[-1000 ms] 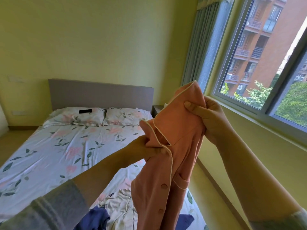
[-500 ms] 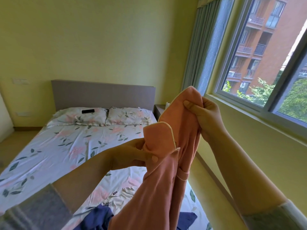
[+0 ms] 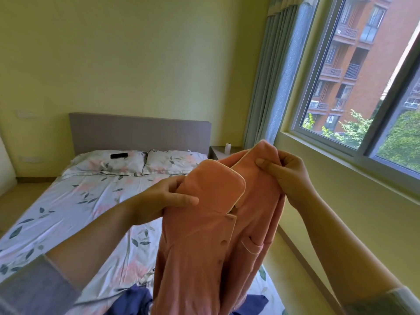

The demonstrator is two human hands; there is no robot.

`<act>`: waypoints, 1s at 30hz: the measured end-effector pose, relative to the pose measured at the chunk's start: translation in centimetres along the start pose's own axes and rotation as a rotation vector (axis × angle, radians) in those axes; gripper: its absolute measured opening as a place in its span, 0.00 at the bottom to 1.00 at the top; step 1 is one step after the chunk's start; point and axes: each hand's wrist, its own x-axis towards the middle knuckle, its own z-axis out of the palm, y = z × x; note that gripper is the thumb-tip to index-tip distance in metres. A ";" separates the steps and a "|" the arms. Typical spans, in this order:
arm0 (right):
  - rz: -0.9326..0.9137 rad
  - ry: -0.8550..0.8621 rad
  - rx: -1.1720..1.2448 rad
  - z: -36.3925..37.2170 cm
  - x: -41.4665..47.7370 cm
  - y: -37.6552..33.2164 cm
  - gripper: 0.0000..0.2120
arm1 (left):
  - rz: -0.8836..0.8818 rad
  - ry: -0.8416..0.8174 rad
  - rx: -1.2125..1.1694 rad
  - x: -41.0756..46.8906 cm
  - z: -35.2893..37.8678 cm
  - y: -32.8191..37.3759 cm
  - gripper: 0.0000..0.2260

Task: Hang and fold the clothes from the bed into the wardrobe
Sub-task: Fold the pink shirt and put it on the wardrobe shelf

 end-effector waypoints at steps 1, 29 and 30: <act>0.014 -0.015 -0.029 -0.4 -0.1 0.2 0.08 | -0.018 -0.002 0.015 -0.1 -0.8 0.2 0.22; -0.054 -0.018 -0.371 -3.5 -2.7 9.6 0.13 | 0.079 0.634 0.678 -1.2 -3.2 -2.8 0.07; -0.036 -0.028 -0.340 -3.8 -2.9 9.7 0.15 | 0.035 0.591 0.673 -1.4 -2.8 -3.1 0.09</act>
